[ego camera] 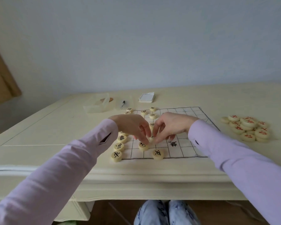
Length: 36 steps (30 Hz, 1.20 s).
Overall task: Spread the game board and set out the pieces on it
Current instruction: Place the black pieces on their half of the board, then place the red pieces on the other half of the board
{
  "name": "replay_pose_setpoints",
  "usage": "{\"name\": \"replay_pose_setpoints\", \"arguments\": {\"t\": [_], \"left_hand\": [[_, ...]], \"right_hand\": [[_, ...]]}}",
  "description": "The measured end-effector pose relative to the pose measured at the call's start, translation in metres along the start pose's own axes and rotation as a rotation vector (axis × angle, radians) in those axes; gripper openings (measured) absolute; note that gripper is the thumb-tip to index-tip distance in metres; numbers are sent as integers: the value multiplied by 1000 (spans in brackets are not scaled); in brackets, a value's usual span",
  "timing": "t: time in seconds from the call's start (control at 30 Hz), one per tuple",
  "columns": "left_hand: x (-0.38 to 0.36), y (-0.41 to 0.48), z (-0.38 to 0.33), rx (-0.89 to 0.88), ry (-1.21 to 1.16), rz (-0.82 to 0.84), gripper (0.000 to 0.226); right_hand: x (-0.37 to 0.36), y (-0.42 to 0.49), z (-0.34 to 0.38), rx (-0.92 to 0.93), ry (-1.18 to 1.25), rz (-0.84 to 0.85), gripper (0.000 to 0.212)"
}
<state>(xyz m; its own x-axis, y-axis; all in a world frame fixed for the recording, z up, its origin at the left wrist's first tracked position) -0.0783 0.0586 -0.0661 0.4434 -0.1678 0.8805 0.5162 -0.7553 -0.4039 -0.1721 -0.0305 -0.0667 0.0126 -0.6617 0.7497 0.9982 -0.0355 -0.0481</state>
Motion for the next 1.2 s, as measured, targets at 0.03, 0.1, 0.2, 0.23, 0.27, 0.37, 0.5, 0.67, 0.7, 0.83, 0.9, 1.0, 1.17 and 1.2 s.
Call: {"name": "replay_pose_setpoints", "arguments": {"t": [0.03, 0.1, 0.2, 0.23, 0.27, 0.37, 0.5, 0.67, 0.7, 0.83, 0.9, 1.0, 1.17, 1.2], "left_hand": [[-2, -1, 1, 3, 2, 17, 23], [-4, -1, 4, 13, 28, 37, 27], [-8, -1, 4, 17, 67, 52, 31], [-9, -1, 4, 16, 76, 53, 32], [-10, -1, 3, 16, 84, 51, 32], [-10, -1, 2, 20, 96, 52, 33], [-12, -1, 3, 22, 73, 71, 34], [-12, -1, 5, 16, 60, 78, 35], [-12, -1, 5, 13, 57, 77, 35], [2, -9, -3, -34, 21, 0, 29], [15, -12, -20, -91, -43, -74, 28], [23, -3, -67, -185, -101, -138, 26], [6, 28, -160, -327, -39, -73, 29], [2, 35, -174, -341, -10, -61, 31]], "right_hand": [[-4, -4, 2, -3, -2, 59, 28], [-10, -10, 2, -26, -24, 151, 34], [-19, -12, 0, -60, -61, 217, 32], [-21, -12, -1, -62, -67, 221, 31], [-22, -11, -2, -63, -67, 221, 30], [-23, -11, -3, -59, -61, 223, 30], [-24, -11, -4, -64, -68, 223, 28], [-25, -10, -6, -72, -64, 226, 27], [-25, -10, -6, -73, -57, 229, 28], [-8, -21, -3, -52, -18, 155, 37], [16, -32, -8, -46, 27, 6, 34], [56, -56, -33, -70, 98, -315, 25], [104, -108, -98, -243, -22, -688, 17], [113, -118, -110, -291, -81, -727, 16]]}}
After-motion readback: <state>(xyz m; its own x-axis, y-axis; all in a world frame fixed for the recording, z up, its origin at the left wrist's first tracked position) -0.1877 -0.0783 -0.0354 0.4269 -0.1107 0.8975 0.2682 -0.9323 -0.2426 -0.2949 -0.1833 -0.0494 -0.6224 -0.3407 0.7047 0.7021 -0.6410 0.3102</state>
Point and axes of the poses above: each hand's wrist, its own y-axis towards the middle knuckle, its own x-axis out of the back of the hand, z = x × y, the point moved 5 cm from there along y, towards the middle knuckle, and after that the axes turned 14 degrees about x, right-handed, at the moved point
